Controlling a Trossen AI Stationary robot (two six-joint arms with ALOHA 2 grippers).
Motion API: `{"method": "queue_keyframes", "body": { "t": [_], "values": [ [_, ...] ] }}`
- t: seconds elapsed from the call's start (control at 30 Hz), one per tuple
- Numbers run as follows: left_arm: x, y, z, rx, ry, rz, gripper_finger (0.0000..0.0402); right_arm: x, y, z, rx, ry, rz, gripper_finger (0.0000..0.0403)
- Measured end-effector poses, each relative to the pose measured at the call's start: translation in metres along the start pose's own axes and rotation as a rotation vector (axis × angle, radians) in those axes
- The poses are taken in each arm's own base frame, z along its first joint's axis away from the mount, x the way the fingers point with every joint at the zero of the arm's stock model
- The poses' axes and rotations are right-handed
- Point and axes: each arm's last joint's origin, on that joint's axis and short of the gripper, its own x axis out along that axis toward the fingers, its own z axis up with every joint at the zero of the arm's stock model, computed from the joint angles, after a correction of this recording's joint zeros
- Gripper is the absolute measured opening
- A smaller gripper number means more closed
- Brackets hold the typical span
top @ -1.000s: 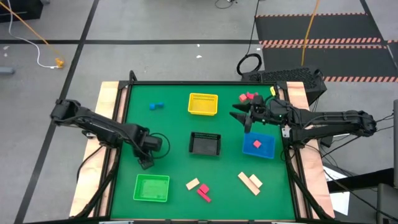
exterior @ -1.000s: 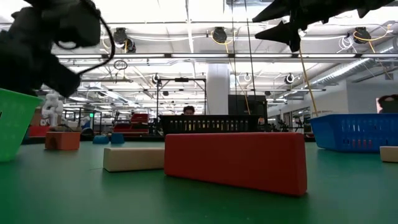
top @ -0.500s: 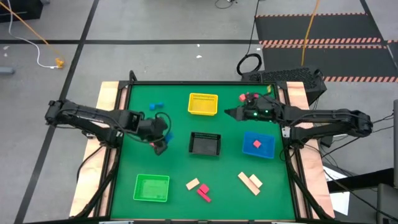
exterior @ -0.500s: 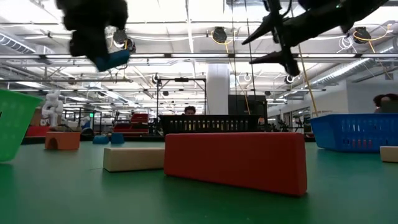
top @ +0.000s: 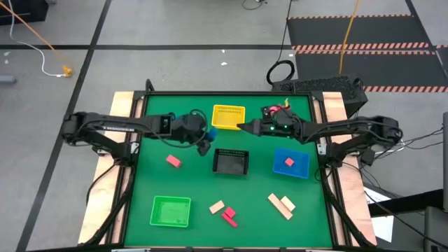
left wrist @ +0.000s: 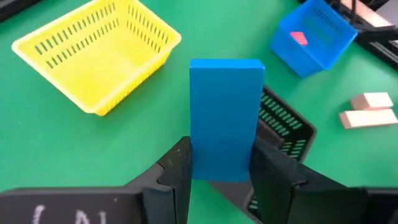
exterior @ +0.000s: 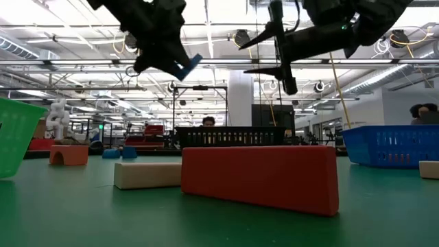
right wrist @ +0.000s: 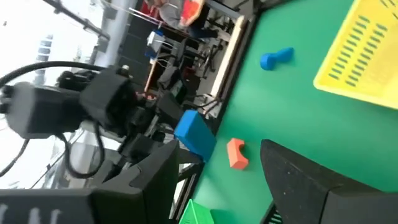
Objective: Sort & place blocks by color
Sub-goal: Put the bottom left blue block into the yellow bin
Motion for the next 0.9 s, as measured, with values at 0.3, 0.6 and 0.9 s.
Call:
{"method": "queue_keyframes", "body": {
  "t": [0.3,0.6,0.9],
  "values": [
    [0.020,0.001,0.008,0.011,-0.061,-0.015,0.0127,0.017,-0.002,0.000,0.073,-0.011,0.039,0.0221],
    [0.023,0.000,0.009,0.020,-0.076,-0.023,0.0127,0.050,0.008,0.004,0.044,0.062,0.046,0.0221],
    [0.023,0.001,0.010,0.052,-0.096,0.012,0.0127,0.058,0.012,0.006,0.018,0.078,0.020,0.0222]
  ]
}}
